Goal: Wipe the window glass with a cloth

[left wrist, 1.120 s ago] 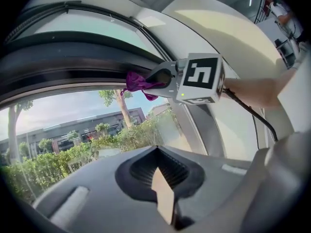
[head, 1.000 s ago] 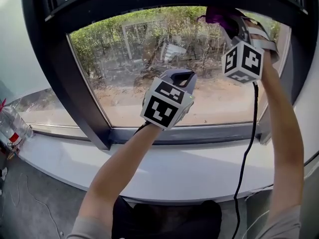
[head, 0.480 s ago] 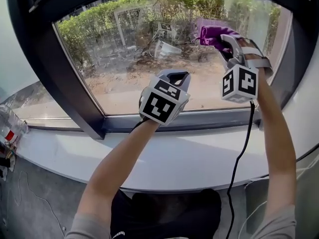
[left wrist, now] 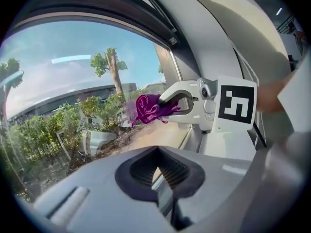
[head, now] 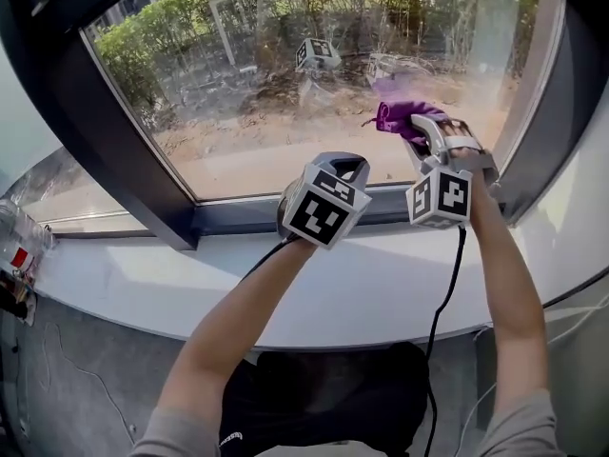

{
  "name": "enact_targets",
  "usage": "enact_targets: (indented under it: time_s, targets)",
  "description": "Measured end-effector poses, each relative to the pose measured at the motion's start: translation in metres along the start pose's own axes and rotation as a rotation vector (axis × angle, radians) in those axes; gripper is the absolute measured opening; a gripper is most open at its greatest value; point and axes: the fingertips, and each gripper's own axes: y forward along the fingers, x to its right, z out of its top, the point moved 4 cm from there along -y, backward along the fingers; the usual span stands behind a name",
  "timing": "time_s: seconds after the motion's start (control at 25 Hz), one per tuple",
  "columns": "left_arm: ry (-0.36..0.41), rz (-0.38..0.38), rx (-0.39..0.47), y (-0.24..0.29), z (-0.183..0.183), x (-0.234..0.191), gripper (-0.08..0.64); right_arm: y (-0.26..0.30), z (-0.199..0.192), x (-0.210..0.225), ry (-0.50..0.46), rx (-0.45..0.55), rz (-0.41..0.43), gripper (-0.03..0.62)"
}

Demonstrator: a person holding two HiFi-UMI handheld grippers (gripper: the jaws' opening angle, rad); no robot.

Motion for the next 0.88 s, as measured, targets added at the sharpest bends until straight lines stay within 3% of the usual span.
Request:
enact_targets:
  time_s: [0.56,0.8,0.88]
  targets:
    - [-0.085,-0.046,-0.114,0.025,-0.062,0.019,0.0,0.02,-0.018,-0.135,0.04,-0.01,0.278,0.098]
    - [-0.093,-0.054,-0.129,0.027,-0.07,0.026,0.0,0.025,-0.03,-0.183,0.022,-0.063,0.464,0.1]
    - [-0.097,-0.062,-0.12,0.025,-0.066,0.03,0.0,0.024,-0.03,-0.188,0.021,-0.075,0.488,0.098]
